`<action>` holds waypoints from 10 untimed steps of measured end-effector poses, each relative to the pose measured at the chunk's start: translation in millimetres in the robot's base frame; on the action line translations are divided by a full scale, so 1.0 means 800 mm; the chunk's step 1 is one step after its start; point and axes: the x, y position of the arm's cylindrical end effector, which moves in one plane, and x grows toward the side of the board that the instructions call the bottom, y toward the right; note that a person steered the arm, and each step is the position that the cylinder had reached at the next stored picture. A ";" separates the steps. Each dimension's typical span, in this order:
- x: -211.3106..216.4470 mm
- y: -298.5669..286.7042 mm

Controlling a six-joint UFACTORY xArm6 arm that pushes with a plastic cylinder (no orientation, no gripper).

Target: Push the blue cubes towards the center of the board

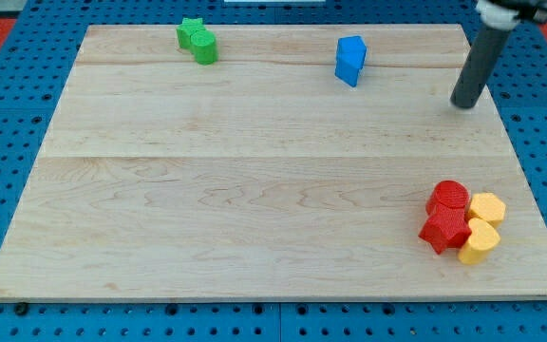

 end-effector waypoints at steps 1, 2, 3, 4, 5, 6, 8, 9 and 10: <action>-0.090 0.001; -0.157 -0.043; -0.167 -0.118; -0.155 -0.160; -0.120 -0.163; -0.073 -0.162; -0.003 -0.159; -0.038 -0.154; -0.087 -0.160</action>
